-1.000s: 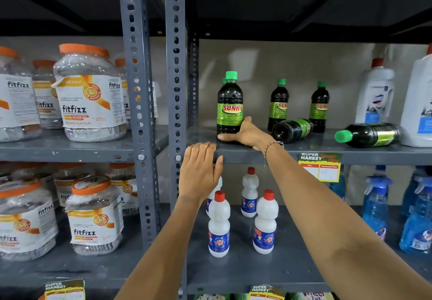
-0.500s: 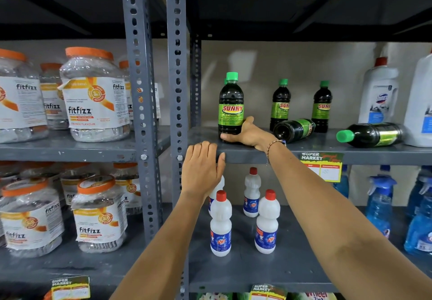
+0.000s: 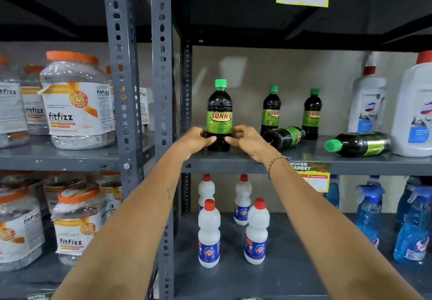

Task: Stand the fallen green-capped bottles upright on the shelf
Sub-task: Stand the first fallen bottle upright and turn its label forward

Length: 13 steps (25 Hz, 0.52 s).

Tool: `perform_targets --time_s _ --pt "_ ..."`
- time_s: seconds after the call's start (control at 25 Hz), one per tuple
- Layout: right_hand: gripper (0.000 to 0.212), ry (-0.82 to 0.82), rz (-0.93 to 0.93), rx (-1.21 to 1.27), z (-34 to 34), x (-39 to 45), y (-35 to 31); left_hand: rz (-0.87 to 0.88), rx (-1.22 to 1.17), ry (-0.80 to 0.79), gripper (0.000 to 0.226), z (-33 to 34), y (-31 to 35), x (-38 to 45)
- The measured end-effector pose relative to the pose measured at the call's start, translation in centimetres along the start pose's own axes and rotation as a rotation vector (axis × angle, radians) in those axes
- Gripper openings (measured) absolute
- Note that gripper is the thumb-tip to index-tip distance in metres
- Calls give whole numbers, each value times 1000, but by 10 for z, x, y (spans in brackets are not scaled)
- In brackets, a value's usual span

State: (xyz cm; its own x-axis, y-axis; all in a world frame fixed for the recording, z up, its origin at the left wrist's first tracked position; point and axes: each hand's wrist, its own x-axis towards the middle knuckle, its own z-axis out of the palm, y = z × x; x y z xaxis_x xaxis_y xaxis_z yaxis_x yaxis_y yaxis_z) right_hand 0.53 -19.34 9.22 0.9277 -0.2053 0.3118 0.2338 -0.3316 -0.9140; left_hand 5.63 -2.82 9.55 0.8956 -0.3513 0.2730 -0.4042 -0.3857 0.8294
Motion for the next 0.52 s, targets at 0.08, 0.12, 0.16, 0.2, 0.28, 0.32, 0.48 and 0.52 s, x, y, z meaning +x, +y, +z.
perform_targets --time_s 0.08,0.12,0.16,0.2,0.28,0.32,0.48,0.52 --pt "49 -14 2 5 0 -1 -1 38 -61 -32 30 0 -1 -1" --pt "48 -17 -1 2 0 -2 -1 45 -63 -28 29 0 -2 -2" --pt "47 -13 -4 -3 1 -3 -2 46 -62 -26 28 -1 -1 -4" --pt "46 -5 -9 -10 1 -4 -2 47 -67 -25 28 -1 0 -4" --pt "44 9 -13 -29 2 -7 -4 45 -77 -25 29 -1 3 -11" --pt "44 14 -12 -32 1 -7 -4 41 -81 -22 29 -1 6 -15" --pt "44 -1 0 -52 -4 -16 -8 72 -80 -20 34 -4 12 -28" --pt "44 -6 0 -63 -5 -19 -9 79 -77 -25 35 -6 13 -31"
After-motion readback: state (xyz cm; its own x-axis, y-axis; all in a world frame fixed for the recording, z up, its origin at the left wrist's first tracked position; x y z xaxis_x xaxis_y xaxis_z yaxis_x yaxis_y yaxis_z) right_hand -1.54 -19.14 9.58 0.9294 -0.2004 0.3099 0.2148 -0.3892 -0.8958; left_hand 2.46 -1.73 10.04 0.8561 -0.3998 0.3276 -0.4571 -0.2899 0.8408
